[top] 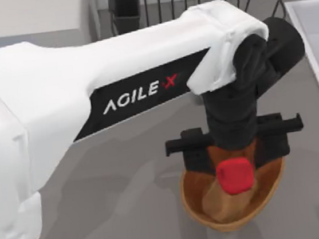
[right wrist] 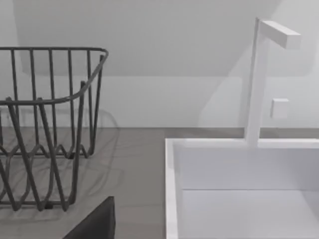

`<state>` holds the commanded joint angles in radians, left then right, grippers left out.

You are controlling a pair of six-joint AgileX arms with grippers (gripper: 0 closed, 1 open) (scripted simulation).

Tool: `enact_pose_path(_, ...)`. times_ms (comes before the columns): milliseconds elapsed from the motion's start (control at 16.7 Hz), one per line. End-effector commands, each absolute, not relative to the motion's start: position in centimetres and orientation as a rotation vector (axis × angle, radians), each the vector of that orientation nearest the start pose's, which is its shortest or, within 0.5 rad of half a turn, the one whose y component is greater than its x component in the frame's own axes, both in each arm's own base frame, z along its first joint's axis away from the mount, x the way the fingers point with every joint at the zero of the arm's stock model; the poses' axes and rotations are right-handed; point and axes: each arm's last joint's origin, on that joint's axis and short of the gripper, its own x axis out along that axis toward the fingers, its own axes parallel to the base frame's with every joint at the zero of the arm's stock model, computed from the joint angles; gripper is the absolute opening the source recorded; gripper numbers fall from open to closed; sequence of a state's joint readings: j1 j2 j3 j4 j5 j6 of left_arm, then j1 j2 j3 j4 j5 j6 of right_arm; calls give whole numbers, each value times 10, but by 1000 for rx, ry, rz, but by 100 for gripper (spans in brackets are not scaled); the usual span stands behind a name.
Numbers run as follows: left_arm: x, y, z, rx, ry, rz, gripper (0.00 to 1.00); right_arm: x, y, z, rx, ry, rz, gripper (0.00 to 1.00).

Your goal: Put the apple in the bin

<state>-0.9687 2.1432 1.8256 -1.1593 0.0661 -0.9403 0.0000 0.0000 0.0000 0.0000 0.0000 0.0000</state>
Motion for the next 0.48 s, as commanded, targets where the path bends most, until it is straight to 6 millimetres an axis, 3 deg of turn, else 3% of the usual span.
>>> enact_pose_path(120, 246, -352, 204, -72, 1566, -106, 98, 106, -1, 160, 0, 0, 0, 100)
enact_pose_path(480, 246, -352, 204, -72, 1566, -106, 100, 106, -1, 160, 0, 0, 0, 100)
